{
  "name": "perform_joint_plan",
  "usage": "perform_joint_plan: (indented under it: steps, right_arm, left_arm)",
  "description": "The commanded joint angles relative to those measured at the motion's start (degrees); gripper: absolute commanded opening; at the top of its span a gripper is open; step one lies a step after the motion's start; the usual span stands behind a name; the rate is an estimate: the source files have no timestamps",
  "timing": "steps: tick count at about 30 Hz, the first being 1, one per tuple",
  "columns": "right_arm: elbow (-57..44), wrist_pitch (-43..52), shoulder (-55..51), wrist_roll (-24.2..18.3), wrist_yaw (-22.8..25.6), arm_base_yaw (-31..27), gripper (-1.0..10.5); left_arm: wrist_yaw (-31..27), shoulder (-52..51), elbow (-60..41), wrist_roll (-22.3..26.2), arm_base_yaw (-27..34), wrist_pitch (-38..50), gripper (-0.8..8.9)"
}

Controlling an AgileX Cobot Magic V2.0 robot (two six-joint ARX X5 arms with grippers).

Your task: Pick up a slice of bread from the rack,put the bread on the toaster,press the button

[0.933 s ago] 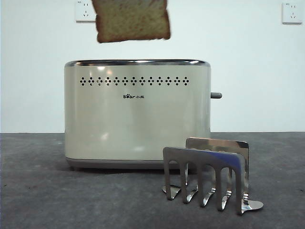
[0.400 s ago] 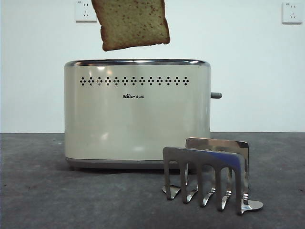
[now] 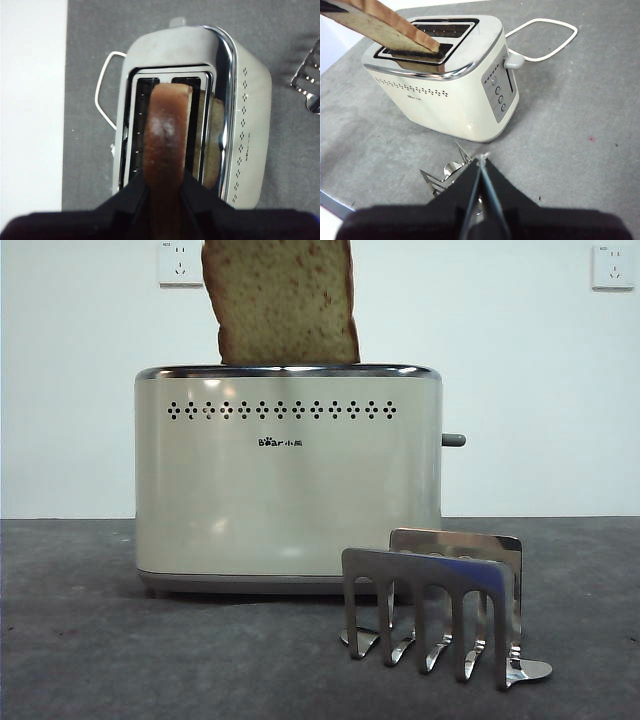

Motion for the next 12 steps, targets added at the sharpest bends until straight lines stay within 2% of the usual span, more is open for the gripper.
perform_joint_plan:
  steps: [1,12]
  right_arm:
    - [0.26,0.15,0.83,0.11,0.00,-0.02,-0.1]
    - [0.26,0.13,2.43,-0.50,0.00,-0.02,-0.1]
  left_arm:
    - [0.15,1.36,0.22,0.61,0.31,0.07,-0.09]
    - [2.73,7.56,0.22,0.48,2.80,0.55,-0.09]
